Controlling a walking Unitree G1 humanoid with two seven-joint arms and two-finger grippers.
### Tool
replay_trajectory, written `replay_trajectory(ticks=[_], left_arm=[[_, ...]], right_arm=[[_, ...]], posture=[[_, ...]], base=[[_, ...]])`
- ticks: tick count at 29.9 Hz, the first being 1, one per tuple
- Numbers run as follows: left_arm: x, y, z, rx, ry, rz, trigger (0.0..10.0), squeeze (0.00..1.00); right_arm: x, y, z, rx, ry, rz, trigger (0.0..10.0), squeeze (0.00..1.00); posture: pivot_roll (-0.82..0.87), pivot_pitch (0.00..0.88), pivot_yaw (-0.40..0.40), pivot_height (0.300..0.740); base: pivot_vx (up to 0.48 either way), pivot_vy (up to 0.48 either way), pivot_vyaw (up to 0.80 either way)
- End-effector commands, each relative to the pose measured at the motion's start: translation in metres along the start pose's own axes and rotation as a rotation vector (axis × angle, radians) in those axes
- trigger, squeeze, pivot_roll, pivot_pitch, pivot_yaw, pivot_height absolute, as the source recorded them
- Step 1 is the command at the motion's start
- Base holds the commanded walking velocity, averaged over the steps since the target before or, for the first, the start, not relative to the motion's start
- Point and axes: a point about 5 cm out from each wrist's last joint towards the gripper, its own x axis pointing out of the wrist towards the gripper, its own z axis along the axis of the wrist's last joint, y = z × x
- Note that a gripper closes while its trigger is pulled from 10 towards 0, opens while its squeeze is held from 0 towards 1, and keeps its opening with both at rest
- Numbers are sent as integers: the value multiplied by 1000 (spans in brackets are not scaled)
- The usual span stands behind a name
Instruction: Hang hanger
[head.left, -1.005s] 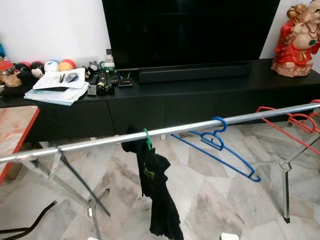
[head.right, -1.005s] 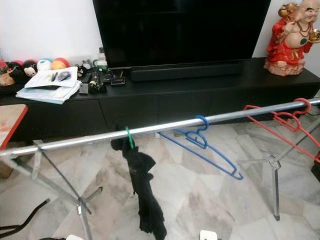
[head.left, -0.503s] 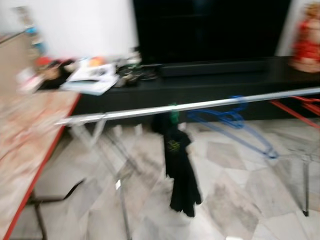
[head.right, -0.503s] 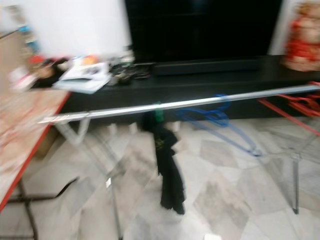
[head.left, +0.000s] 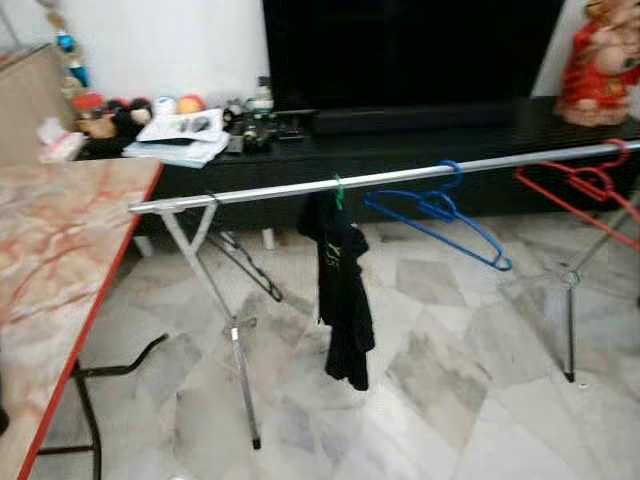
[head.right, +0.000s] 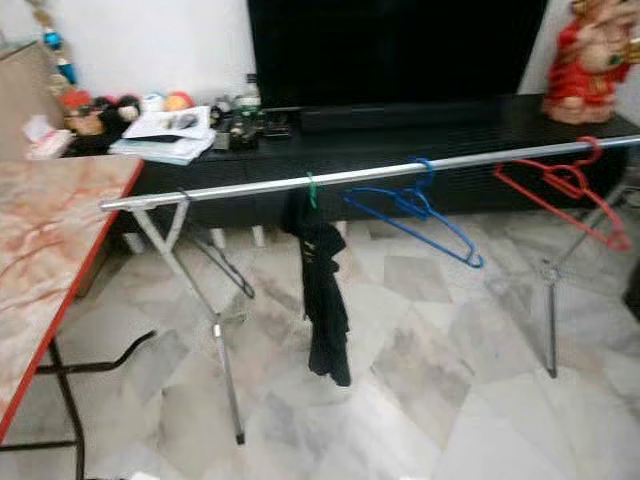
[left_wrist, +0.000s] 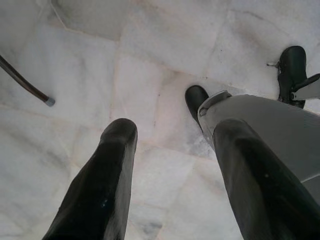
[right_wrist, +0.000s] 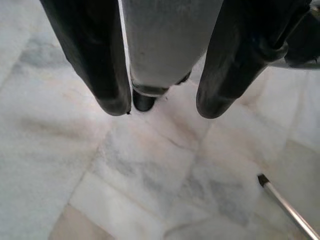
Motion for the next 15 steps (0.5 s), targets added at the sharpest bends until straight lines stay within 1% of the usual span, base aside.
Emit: replay_trajectory(ticks=[1, 3, 5, 12, 14, 15], left_arm=[[-1, 4, -2, 2, 7, 14, 10000, 0], [-1, 3, -2, 1, 7, 13, 10000, 0], [-1, 3, -2, 1, 8, 13, 10000, 0], [-1, 3, -2, 0, 2, 13, 10000, 0], [-1, 4, -2, 26, 9, 16, 10000, 0], [-1, 4, -1, 55, 12, 14, 10000, 0]], right_arm=[[1, -1, 6, 5, -19, -7, 10000, 0], [1, -1, 6, 22, -22, -11, 10000, 0], [1, -1, 5, 18, -17, -10, 10000, 0], [1, 0, 5, 3, -9, 1, 10000, 0], [1, 0, 5, 0, -7, 2, 10000, 0], [1, 0, 4, -5, -5, 3, 10000, 0]], posture=[[-87, 42, 72, 740], [-86, 43, 70, 740], [-85, 44, 69, 740], [-83, 50, 66, 740], [-83, 50, 67, 740], [-84, 51, 66, 740]], base=[[0, 0, 0], [0, 0, 0], [0, 0, 0], [0, 0, -785], [0, 0, -800], [0, 0, -788]])
